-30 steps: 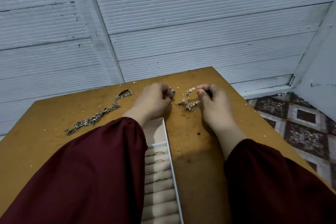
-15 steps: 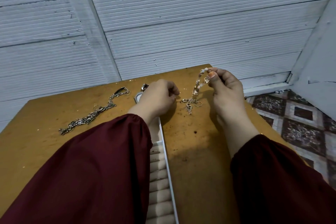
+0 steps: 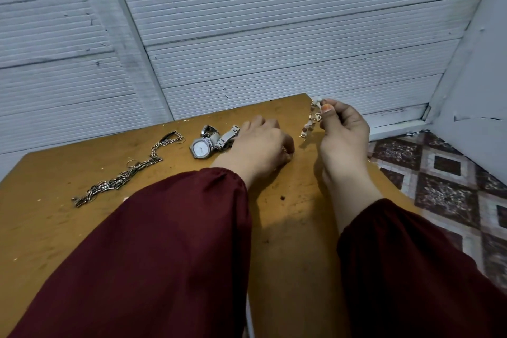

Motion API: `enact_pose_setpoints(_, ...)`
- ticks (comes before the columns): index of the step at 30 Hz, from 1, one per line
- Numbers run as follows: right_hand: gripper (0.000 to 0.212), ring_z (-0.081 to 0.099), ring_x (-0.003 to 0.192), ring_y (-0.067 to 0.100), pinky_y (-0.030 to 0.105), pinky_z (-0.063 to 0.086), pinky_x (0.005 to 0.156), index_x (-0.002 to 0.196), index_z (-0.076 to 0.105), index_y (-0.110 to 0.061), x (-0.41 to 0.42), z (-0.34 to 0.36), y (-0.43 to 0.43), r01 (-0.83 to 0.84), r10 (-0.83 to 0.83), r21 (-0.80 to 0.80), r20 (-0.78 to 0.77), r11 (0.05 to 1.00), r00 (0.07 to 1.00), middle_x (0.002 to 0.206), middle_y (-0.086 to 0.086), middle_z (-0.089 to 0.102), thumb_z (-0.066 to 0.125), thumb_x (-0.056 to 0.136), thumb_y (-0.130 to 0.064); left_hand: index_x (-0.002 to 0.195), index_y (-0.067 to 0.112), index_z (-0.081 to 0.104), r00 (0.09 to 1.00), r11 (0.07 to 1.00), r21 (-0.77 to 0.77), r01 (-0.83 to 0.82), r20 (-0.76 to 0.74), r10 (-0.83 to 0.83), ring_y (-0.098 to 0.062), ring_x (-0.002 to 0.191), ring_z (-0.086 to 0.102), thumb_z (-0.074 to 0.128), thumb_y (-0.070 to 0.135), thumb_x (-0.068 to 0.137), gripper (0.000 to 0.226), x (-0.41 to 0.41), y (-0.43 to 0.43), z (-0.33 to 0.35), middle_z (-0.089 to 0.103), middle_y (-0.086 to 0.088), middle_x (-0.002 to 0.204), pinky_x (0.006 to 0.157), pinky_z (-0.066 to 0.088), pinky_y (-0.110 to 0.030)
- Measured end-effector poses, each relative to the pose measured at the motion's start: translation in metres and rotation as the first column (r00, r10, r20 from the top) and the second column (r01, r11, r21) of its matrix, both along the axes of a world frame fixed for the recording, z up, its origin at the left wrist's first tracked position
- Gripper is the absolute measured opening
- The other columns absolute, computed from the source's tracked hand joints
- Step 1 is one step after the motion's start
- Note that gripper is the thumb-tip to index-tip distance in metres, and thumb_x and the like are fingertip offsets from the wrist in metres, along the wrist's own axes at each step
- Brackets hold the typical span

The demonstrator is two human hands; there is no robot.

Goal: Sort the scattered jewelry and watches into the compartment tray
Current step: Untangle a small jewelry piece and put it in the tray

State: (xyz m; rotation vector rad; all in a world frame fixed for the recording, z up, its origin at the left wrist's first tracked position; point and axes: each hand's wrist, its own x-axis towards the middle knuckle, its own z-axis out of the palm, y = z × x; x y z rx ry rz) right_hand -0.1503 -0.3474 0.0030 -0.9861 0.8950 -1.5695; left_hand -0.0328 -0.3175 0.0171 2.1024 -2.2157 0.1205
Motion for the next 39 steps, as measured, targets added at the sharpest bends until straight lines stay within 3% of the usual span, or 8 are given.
enact_pose_setpoints(5,0.017,0.053,0.046,-0.004,0.014,0.042,0.045,0.084,0.059,-0.016,-0.001,0.005,0.005,-0.035,0.033,0.031,0.055,0.999,0.998,0.063,-0.008,0.059,0.052,0.096,-0.006,0.111,0.031,0.067,0.995,0.999,-0.028,0.029,0.093,-0.026,-0.026,0.117,0.035,0.060,0.036,0.090,0.023,-0.005,-0.001,0.004,0.051,0.000,0.119,0.089,0.026,-0.035)
enact_pose_setpoints(13,0.019,0.052,0.055,0.005,0.021,0.045,0.053,0.082,0.062,-0.020,0.000,0.001,0.001,-0.031,0.030,0.066,0.022,0.997,0.999,0.069,-0.004,0.059,0.056,0.094,-0.008,0.112,0.011,0.061,0.960,0.990,-0.107,0.093,0.274,-0.060,-0.029,0.118,0.035,0.036,0.026,0.100,0.031,-0.014,-0.003,-0.010,0.051,-0.006,0.120,0.091,0.027,-0.038)
enact_pose_setpoints(17,0.018,0.055,0.049,0.006,0.028,0.046,0.053,0.083,0.061,-0.018,0.001,0.001,0.001,-0.052,0.048,0.066,0.050,0.996,0.998,0.070,-0.003,0.061,0.054,0.095,-0.008,0.111,0.010,0.061,0.980,0.998,-0.055,0.010,0.199,0.001,-0.030,0.118,0.034,0.042,0.028,0.097,0.030,-0.014,-0.006,-0.010,0.048,-0.009,0.122,0.094,0.026,-0.040)
enact_pose_setpoints(22,0.017,0.053,0.047,0.001,0.022,0.044,0.050,0.083,0.061,-0.018,0.001,0.000,0.001,-0.039,0.037,0.069,0.025,0.997,0.999,0.056,-0.011,0.061,0.055,0.095,-0.009,0.116,0.013,0.060,0.986,0.998,0.010,-0.066,0.155,0.064,-0.031,0.125,0.029,0.052,0.041,0.092,0.038,-0.014,-0.008,-0.007,0.041,-0.009,0.130,0.101,0.024,-0.041)
enact_pose_setpoints(27,0.017,0.054,0.053,0.011,0.035,0.045,0.057,0.081,0.062,-0.021,0.001,-0.002,0.000,-0.043,0.042,0.080,0.016,0.996,0.999,0.062,-0.007,0.061,0.057,0.094,-0.012,0.118,0.014,0.060,0.983,0.994,0.051,-0.099,0.157,0.090,-0.032,0.126,0.027,0.052,0.044,0.093,0.040,-0.014,-0.010,-0.007,0.040,-0.010,0.131,0.102,0.022,-0.043)
enact_pose_setpoints(33,0.017,0.050,0.045,-0.002,0.020,0.043,0.049,0.081,0.061,-0.020,0.001,-0.002,-0.001,-0.032,0.031,0.074,0.018,0.997,0.999,0.055,-0.013,0.059,0.056,0.095,-0.010,0.109,0.019,0.063,0.995,0.993,0.056,-0.102,0.026,0.101,-0.030,0.122,0.031,0.058,0.040,0.088,0.030,-0.011,-0.010,-0.008,0.044,-0.007,0.127,0.097,0.025,-0.042)
enact_pose_setpoints(39,0.017,0.053,0.048,-0.005,0.012,0.043,0.051,0.082,0.061,-0.019,0.001,-0.003,-0.002,-0.027,0.026,0.063,0.012,0.998,1.000,0.072,-0.004,0.060,0.056,0.094,-0.008,0.088,0.028,0.051,0.999,0.996,-0.083,-0.008,-0.051,0.004,-0.023,0.102,0.043,0.055,0.027,0.089,0.004,-0.014,-0.005,-0.005,0.061,0.003,0.098,0.077,0.024,-0.034)
